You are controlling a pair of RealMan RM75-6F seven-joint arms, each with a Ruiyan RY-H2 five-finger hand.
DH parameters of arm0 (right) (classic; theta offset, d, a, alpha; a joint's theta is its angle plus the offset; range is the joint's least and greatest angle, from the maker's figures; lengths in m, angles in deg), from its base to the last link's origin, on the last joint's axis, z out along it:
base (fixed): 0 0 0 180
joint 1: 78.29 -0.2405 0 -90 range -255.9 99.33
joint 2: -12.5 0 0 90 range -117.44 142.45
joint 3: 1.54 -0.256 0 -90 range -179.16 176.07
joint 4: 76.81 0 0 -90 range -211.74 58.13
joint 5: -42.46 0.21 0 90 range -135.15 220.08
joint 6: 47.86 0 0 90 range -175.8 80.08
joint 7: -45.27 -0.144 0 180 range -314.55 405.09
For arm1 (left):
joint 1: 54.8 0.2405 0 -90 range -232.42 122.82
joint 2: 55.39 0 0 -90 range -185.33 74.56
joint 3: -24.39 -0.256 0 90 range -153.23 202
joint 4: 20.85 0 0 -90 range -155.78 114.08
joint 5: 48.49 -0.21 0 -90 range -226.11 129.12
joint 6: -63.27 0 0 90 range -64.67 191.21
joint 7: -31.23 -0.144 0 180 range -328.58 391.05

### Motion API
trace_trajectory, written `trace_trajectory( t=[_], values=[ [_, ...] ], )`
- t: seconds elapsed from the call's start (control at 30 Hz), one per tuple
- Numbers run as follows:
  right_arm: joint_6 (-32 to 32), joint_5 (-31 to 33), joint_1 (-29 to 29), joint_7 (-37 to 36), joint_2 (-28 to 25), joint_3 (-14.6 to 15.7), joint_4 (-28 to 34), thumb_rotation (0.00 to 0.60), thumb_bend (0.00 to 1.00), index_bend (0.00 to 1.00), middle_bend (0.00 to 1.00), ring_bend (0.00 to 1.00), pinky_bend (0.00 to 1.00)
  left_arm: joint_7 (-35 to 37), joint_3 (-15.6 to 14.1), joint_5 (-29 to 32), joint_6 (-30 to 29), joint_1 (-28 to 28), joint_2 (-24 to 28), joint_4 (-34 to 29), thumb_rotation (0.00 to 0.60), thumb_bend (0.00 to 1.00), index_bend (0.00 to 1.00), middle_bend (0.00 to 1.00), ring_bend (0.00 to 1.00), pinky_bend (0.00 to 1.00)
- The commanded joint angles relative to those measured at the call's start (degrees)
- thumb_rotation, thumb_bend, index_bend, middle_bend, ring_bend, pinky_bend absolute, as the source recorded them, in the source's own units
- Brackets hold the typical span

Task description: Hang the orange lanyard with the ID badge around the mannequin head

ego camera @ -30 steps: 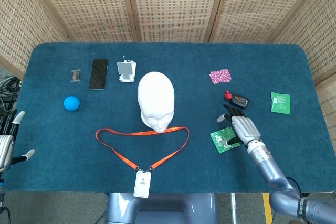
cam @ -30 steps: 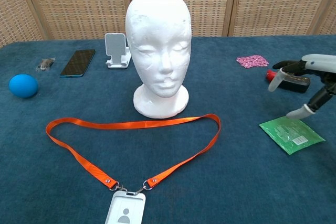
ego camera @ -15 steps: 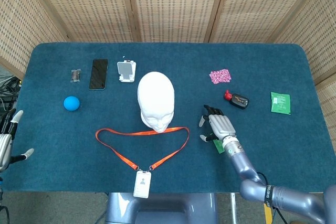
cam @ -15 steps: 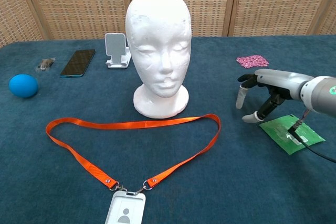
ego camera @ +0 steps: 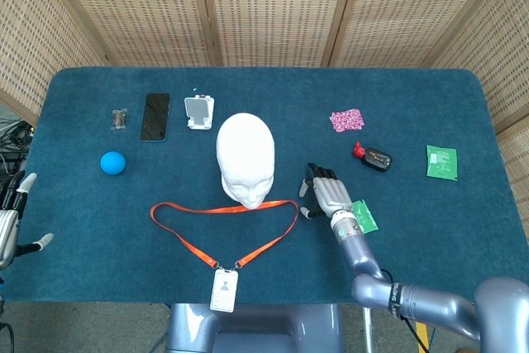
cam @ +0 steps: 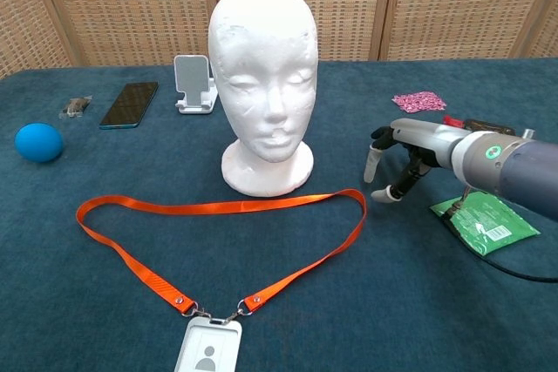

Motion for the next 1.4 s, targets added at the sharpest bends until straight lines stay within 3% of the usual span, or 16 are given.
trace_trajectory(
  t=[0.03,0.57,0.87,1.4],
  values=[
    [-0.2,0.8,-0.8,0.3,1.3,-0.3,-1.0,0.6,0.48,0.48,0.0,0.0,0.0,0.1,0.0,0.1,0.0,0.0,0.0,0.0,0.6,0.0,0.0,0.0,0.0,0.0],
    [-0.3,3.0,-2.4,0.8,4.7,-0.8,-3.7,0.6,0.5,0.49,0.0,0.0,0.0,0.7,0.0,0.5,0.3,-0.2,0.2,0.2,0.6,0.0,0.0,0.0,0.0,0.0],
    [-2.1,2.7,-2.6,-0.3,5.1,-2.7,-2.8,0.6,0.5,0.5,0.0,0.0,0.0,0.6,0.0,0.7,0.4,-0.3,0.2,0.2,0.6,0.0,0.0,0.0,0.0,0.0],
    [-2.5,3.3,-3.5,1.6,8.1,-1.6,-5.7,0.6,0.5,0.5,0.0,0.0,0.0,1.3,0.1,0.9,0.3,-0.2,0.4,0.2,0.6,0.0,0.0,0.0,0.0,0.0]
  ],
)
